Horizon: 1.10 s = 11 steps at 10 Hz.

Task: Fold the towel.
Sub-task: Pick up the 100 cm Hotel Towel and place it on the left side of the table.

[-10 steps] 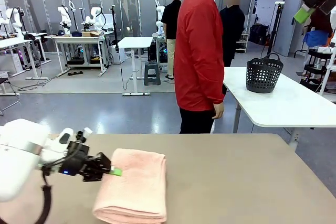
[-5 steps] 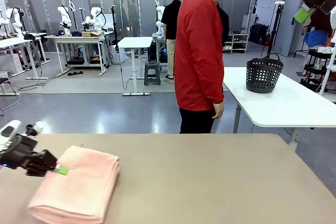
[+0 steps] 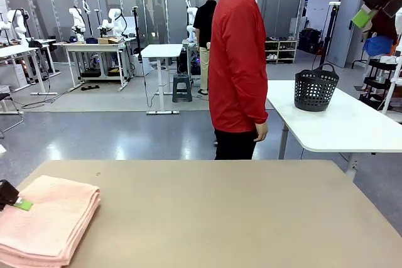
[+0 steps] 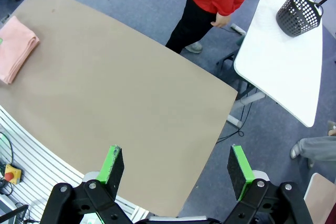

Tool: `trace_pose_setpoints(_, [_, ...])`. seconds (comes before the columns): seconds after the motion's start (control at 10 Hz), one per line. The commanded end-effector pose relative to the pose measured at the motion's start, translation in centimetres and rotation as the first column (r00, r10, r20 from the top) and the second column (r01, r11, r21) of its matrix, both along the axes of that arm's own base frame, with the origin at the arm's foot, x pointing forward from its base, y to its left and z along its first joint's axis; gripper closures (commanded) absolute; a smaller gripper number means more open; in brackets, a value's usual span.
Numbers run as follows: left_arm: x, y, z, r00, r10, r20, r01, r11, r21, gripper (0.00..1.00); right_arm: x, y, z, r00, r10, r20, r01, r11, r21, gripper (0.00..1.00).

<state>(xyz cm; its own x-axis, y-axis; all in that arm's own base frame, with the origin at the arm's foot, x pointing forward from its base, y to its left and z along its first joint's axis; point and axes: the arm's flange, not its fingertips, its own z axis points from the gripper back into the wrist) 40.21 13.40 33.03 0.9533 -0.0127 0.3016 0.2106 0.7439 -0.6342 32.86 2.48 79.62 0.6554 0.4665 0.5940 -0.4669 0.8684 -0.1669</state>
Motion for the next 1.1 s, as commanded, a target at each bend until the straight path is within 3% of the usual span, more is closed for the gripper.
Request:
trace_pose_setpoints(0.0, [0.5, 2.1, 0.1, 0.999, 0.019, 0.027, -0.020, 0.999, 0.033, 1.00, -0.1, -0.1, 0.0, 1.000, 0.010, -0.002, -0.010, 1.000, -0.008, 0.00])
trace_pose_setpoints(0.3, [-0.1, 3.3, -0.1, 0.998, 0.035, 0.043, -0.039, 0.996, 0.080, 1.00, -0.1, -0.1, 0.0, 1.000, 0.010, -0.002, -0.010, 1.000, -0.008, 0.00])
trace_pose_setpoints(0.4, [-0.2, 3.0, -0.2, 0.999, 0.034, 0.032, -0.037, 0.994, 0.107, 0.51, -0.1, -0.1, 0.0, 1.000, 0.010, -0.002, -0.010, 1.000, -0.008, 0.00])
trace_pose_setpoints(0.5, [-0.3, 2.8, 0.1, 0.998, 0.056, 0.034, -0.060, 0.990, 0.131, 0.52, -0.1, -0.1, 0.0, 1.000, 0.010, -0.002, -0.010, 1.000, -0.008, 0.00])
trace_pose_setpoints(0.6, [-0.6, 2.6, 0.7, 0.997, 0.069, 0.036, -0.074, 0.984, 0.159, 0.19, -0.1, -0.1, 0.0, 1.000, 0.010, -0.002, -0.010, 1.000, -0.008, 0.00])
trace_pose_setpoints(0.7, [-0.9, 2.5, 1.4, 0.996, 0.076, 0.043, -0.083, 0.980, 0.182, 0.51, -0.1, -0.1, 0.0, 1.000, 0.010, -0.002, -0.010, 1.000, -0.008, 0.00])
trace_pose_setpoints(0.8, [-1.2, 2.4, 2.0, 0.994, 0.094, 0.054, -0.103, 0.972, 0.210, 0.00, -0.1, -0.1, 0.0, 1.000, 0.010, -0.002, -0.010, 1.000, -0.008, 0.00])
trace_pose_setpoints(0.9, [-1.4, 2.3, 2.5, 0.989, 0.132, 0.065, -0.144, 0.957, 0.252, 0.20, -0.1, -0.1, 0.0, 1.000, 0.010, -0.002, -0.010, 1.000, -0.008, 0.00])
trace_pose_setpoints(1.0, [-2.0, 2.3, 3.0, 0.982, 0.176, 0.075, -0.191, 0.918, 0.347, 0.00, -0.1, -0.1, 0.0, 1.000, 0.010, -0.002, -0.010, 1.000, -0.008, 0.00])
